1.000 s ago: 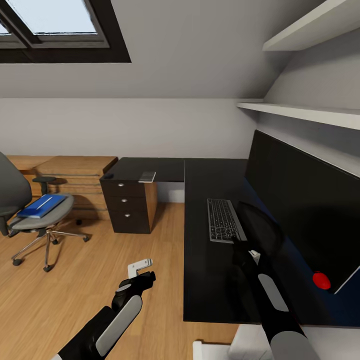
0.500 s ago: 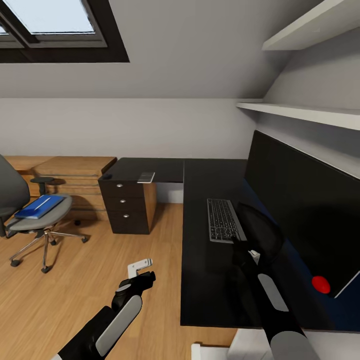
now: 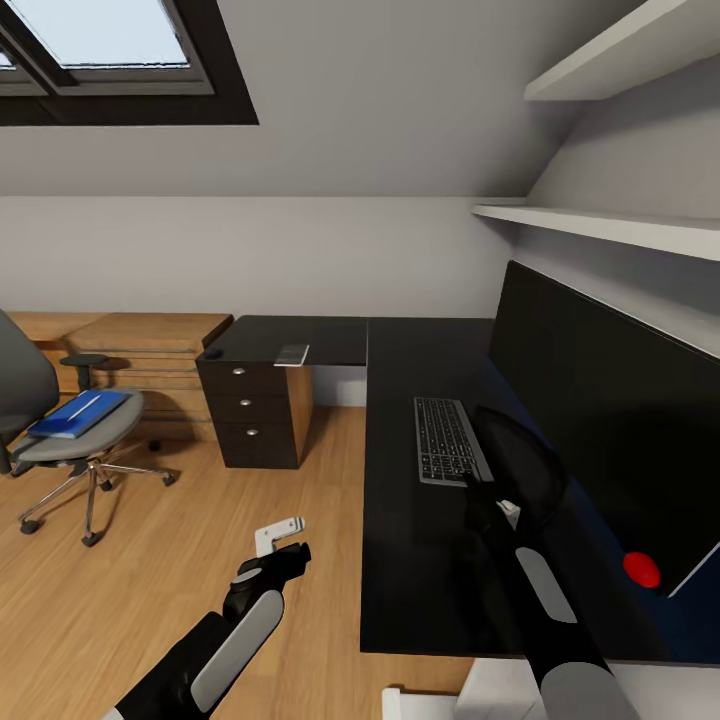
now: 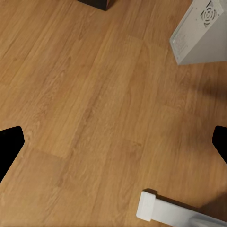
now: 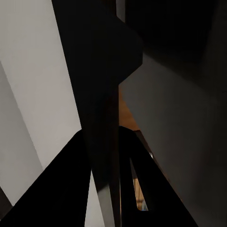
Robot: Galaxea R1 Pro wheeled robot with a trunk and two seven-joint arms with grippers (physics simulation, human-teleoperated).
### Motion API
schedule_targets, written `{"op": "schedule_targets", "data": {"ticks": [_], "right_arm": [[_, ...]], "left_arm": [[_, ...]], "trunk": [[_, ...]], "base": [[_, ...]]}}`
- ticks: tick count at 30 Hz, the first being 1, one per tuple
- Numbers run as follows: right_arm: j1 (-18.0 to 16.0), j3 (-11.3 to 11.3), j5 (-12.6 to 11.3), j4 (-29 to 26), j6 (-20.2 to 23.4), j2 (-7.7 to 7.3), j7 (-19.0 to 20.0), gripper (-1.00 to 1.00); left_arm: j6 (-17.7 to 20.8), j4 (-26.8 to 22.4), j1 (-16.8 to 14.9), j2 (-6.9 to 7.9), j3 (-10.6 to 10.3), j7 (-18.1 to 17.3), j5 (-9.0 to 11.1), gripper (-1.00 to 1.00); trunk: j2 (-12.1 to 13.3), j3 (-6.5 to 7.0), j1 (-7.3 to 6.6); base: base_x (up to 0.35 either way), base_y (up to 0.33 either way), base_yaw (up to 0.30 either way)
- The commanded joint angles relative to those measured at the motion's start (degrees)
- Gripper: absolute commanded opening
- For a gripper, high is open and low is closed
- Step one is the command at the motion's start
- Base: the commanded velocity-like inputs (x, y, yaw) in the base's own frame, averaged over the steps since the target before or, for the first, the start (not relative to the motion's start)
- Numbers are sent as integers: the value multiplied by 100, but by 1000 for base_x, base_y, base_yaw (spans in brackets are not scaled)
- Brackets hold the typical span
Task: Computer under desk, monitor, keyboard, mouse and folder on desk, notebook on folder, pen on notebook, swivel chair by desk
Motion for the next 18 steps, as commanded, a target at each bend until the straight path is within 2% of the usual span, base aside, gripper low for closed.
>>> {"op": "schedule_targets", "data": {"ticks": [1, 3, 4, 18], "right_arm": [[-2, -33, 19, 16, 43, 7, -91, -100], [-2, -30, 21, 16, 43, 7, -94, -100], [-2, -28, 24, 16, 43, 7, -95, 100], [-2, -21, 30, 16, 43, 7, -90, 100]], "left_arm": [[18, -9, -7, 6, -14, 40, 23, 100], [18, -9, -7, 6, -13, 40, 23, 100], [18, -9, -7, 6, -13, 40, 23, 100], [18, -9, -7, 6, -21, 40, 14, 100]], "trunk": [[-3, -7, 0], [-3, -7, 0], [-3, -7, 0], [-3, -7, 0]], "base": [[0, 0, 0], [0, 0, 0], [0, 0, 0], [0, 0, 0]]}}
